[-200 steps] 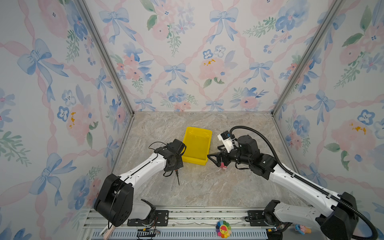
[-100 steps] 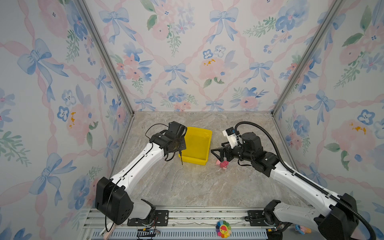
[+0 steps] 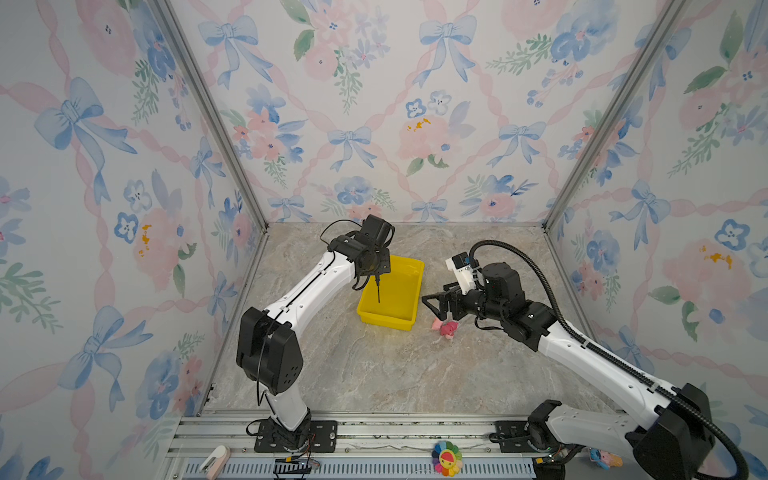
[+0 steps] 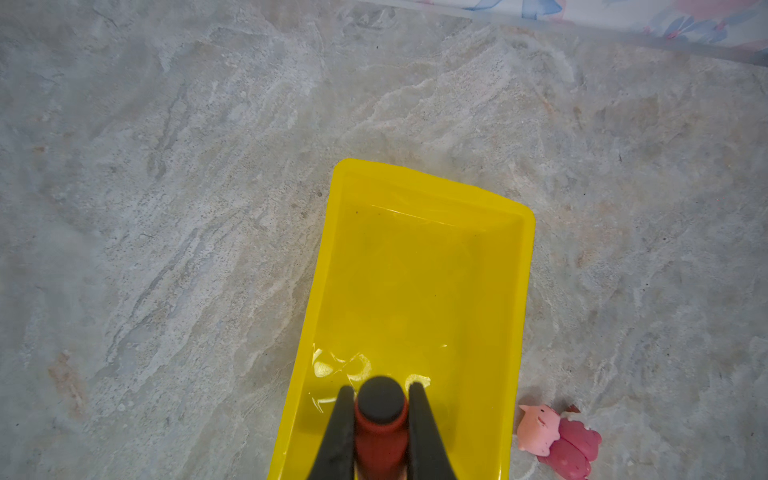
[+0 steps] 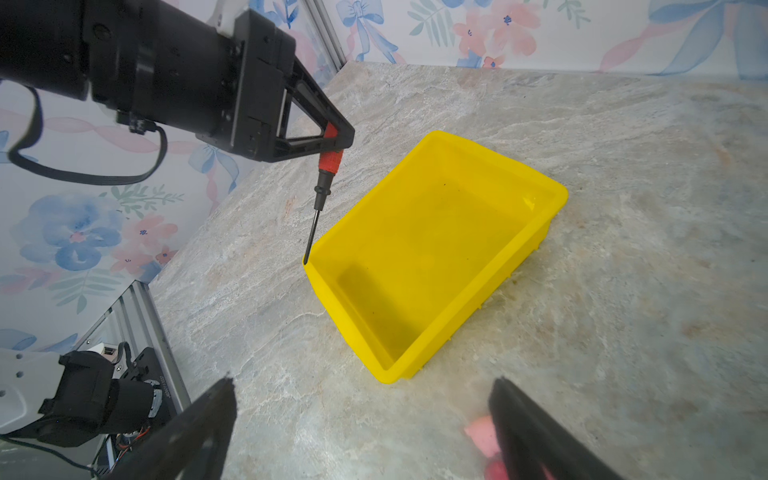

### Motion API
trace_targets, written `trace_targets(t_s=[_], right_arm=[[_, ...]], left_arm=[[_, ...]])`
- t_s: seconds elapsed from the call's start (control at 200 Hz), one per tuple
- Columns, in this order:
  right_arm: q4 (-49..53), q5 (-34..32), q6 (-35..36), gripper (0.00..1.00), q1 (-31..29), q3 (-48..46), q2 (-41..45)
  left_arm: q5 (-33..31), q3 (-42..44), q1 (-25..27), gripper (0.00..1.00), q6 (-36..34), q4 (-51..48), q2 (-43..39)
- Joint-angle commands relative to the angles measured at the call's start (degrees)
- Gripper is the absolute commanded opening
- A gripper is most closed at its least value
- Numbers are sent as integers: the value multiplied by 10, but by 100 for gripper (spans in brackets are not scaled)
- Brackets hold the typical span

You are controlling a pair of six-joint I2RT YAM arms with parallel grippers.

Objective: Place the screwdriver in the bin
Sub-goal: 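Carry the screwdriver over the yellow bin and lower it inside with the left gripper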

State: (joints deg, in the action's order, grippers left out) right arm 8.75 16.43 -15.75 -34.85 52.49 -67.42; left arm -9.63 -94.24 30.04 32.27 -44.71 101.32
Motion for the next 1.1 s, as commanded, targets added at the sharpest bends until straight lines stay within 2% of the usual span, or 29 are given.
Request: trace_targets(t_s=[0.0,0.395,1.095], right_arm=[[-1,-16,-10,97,6,17,-3],[9,-33,-10,97,13,17,-12],[-3,-32,-13,97,23,15,-27]], left_arm=[[9,-32,5,1,-16,-8,44],[24,-91,12,2,-7,-7,176],[32,-138,17,2,0,-8,290]])
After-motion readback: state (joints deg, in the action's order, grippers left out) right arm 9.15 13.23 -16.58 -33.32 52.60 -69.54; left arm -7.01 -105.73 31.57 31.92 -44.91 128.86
